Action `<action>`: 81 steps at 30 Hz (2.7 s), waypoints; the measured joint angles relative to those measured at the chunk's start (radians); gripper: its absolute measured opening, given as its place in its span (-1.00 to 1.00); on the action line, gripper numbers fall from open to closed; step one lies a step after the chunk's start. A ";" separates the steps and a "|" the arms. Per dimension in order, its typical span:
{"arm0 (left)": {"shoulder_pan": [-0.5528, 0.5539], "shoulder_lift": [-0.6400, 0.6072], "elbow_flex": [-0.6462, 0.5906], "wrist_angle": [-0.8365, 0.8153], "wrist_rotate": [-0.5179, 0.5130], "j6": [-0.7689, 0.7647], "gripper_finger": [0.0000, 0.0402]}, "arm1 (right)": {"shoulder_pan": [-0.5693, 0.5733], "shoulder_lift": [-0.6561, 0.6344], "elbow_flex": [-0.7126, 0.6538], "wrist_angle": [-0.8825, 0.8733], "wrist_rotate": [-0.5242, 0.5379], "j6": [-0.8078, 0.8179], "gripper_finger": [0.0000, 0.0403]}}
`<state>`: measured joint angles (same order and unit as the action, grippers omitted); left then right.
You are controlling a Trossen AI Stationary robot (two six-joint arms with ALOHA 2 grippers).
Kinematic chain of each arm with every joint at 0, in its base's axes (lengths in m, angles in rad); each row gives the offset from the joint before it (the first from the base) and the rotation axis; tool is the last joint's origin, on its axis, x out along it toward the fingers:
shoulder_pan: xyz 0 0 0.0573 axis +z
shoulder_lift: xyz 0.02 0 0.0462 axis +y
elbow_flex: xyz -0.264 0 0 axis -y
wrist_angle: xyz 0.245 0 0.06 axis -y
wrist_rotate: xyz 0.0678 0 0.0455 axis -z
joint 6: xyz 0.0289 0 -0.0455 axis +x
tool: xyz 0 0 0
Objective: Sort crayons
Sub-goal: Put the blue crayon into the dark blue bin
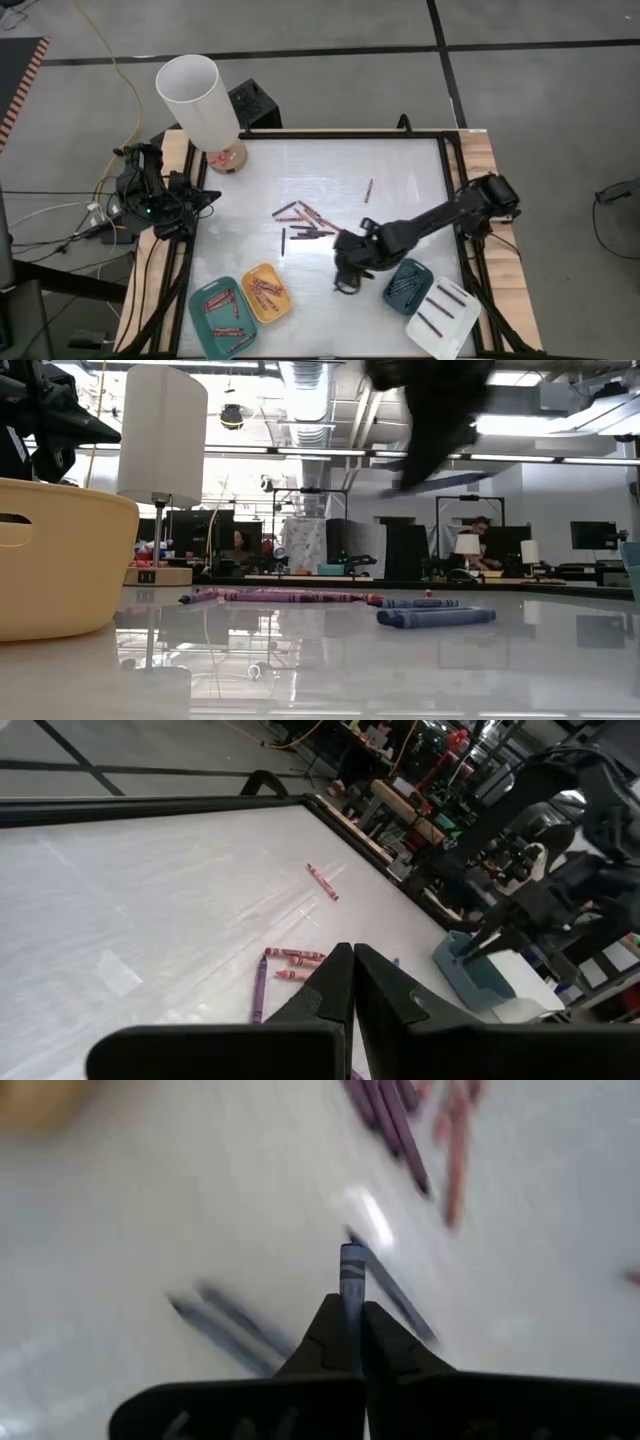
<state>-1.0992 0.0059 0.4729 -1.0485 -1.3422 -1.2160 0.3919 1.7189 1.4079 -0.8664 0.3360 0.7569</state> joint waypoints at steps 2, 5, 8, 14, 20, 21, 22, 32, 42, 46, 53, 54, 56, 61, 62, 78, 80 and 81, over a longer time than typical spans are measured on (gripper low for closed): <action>0.000 0.000 0.000 0.000 0.000 0.000 -1.00 | 0.038 -0.030 0.000 -0.104 0.000 0.001 -0.99; 0.000 0.000 0.000 0.000 0.000 0.000 -1.00 | 0.104 -0.062 0.000 -0.238 0.000 -0.004 -0.99; 0.000 0.000 0.000 0.000 0.000 0.000 -1.00 | 0.168 -0.066 0.000 -0.336 -0.001 0.002 -0.99; 0.000 0.000 0.000 0.000 0.000 0.000 -1.00 | 0.274 -0.062 -0.046 -0.378 -0.086 0.078 -0.99; 0.000 0.000 0.000 0.000 -0.005 0.000 -1.00 | 0.338 -0.062 -0.080 -0.340 -0.106 0.108 -0.99; 0.000 0.000 0.000 0.000 -0.005 0.000 -1.00 | 0.346 -0.062 -0.086 -0.320 -0.107 0.096 -0.99; 0.000 0.000 0.000 0.000 -0.005 0.000 -1.00 | 0.351 -0.062 -0.094 -0.300 -0.107 0.084 -0.99; 0.000 0.000 0.000 0.000 -0.004 0.000 -1.00 | 0.366 -0.062 -0.150 -0.230 -0.171 0.055 -0.99; 0.000 0.000 0.000 0.000 0.001 0.000 -1.00 | 0.365 -0.062 -0.214 -0.196 -0.233 0.100 -0.90; 0.000 0.000 0.000 0.000 0.000 0.000 -1.00 | 0.365 -0.062 -0.214 -0.193 -0.235 0.100 -0.76; 0.000 0.000 0.000 0.000 0.000 0.000 -1.00 | 0.367 -0.062 -0.214 -0.194 -0.245 0.099 -0.58; 0.000 0.000 0.000 0.000 0.000 0.000 -1.00 | 0.367 -0.062 -0.214 -0.193 -0.252 0.099 -0.56; 0.000 0.000 0.000 0.000 0.000 0.000 -1.00 | 0.367 -0.062 -0.214 -0.192 -0.258 0.100 -0.55; 0.000 0.000 0.000 0.000 0.000 0.000 -1.00 | 0.346 -0.062 -0.182 -0.189 -0.263 0.083 -0.54; 0.000 0.000 0.000 0.000 0.000 0.000 -1.00 | 0.339 -0.062 -0.165 -0.189 -0.264 0.073 -0.54; 0.000 0.000 0.000 0.000 -0.003 0.002 -1.00 | 0.180 -0.043 0.012 0.020 -0.215 -0.207 -0.54; 0.000 0.000 0.000 0.000 0.001 0.000 -1.00 | 0.181 -0.016 0.011 0.026 -0.206 -0.241 -0.54; 0.000 0.000 0.000 0.000 0.004 0.000 -1.00 | 0.180 -0.005 0.011 0.030 -0.205 -0.264 -0.54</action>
<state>-1.0992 0.0063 0.4732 -1.0485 -1.3386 -1.2160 0.5718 1.7142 1.4193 -0.8360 0.1305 0.4933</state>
